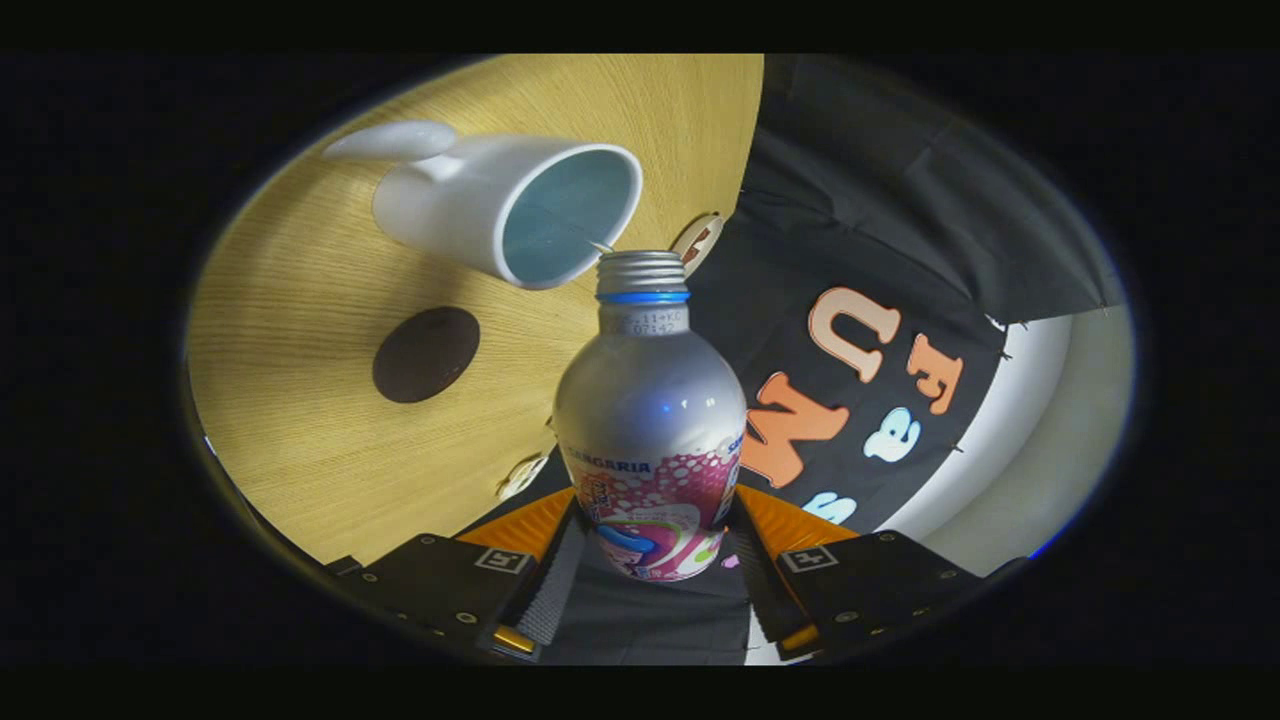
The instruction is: Take the bottle from table, then pour the juice into the cup, finally place the bottle on the coaster
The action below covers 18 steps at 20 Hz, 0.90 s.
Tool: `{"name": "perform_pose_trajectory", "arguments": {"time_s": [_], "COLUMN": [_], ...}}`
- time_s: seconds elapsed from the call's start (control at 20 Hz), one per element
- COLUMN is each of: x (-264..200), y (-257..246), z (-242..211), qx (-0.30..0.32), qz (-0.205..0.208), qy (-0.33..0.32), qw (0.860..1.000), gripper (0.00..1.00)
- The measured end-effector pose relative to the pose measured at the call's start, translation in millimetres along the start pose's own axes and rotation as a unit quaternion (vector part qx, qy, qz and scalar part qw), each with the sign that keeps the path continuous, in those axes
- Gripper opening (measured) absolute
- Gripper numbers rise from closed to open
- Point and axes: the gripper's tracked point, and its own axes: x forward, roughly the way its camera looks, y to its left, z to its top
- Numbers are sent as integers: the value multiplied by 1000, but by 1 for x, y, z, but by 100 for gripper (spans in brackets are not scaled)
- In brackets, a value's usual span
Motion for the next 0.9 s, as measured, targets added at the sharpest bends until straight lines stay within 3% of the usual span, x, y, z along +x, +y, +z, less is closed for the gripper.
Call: {"name": "perform_pose_trajectory", "arguments": {"time_s": [0.9], "x": [3], "y": [-13], "z": [3], "qx": [-64], "qz": [10], "qy": [-14], "qw": [998], "gripper": [75]}}
